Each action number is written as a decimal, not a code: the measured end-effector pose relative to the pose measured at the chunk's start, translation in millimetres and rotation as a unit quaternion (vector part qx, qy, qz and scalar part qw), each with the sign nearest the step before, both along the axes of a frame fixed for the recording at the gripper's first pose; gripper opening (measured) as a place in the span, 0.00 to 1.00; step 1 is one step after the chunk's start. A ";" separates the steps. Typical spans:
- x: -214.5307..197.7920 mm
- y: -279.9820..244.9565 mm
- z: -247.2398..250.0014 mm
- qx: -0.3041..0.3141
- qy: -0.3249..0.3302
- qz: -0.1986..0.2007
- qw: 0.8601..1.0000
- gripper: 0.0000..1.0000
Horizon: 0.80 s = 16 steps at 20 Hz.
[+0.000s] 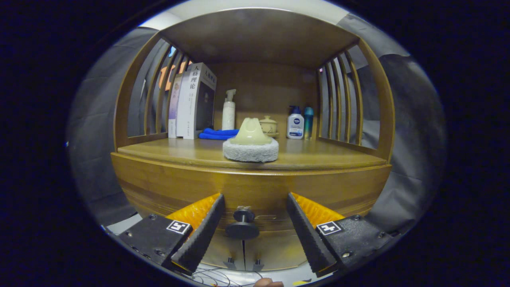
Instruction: Pull open the drawer, take out the items inside it, and place them on the countertop above the cabinet.
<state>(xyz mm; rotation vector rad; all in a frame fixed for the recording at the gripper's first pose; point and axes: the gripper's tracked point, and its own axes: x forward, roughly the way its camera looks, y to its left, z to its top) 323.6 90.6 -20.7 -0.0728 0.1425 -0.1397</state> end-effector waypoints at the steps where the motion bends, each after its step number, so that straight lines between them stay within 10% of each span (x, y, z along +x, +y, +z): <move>1: 0.8 -0.4 -0.6 -0.001 -0.003 0.000 1.000 1.00; 11: -6.0 1.0 -1.3 -0.003 -0.001 0.012 1.000 1.00; 16: -73.4 3.5 36.1 0.027 -0.025 0.063 0.997 1.00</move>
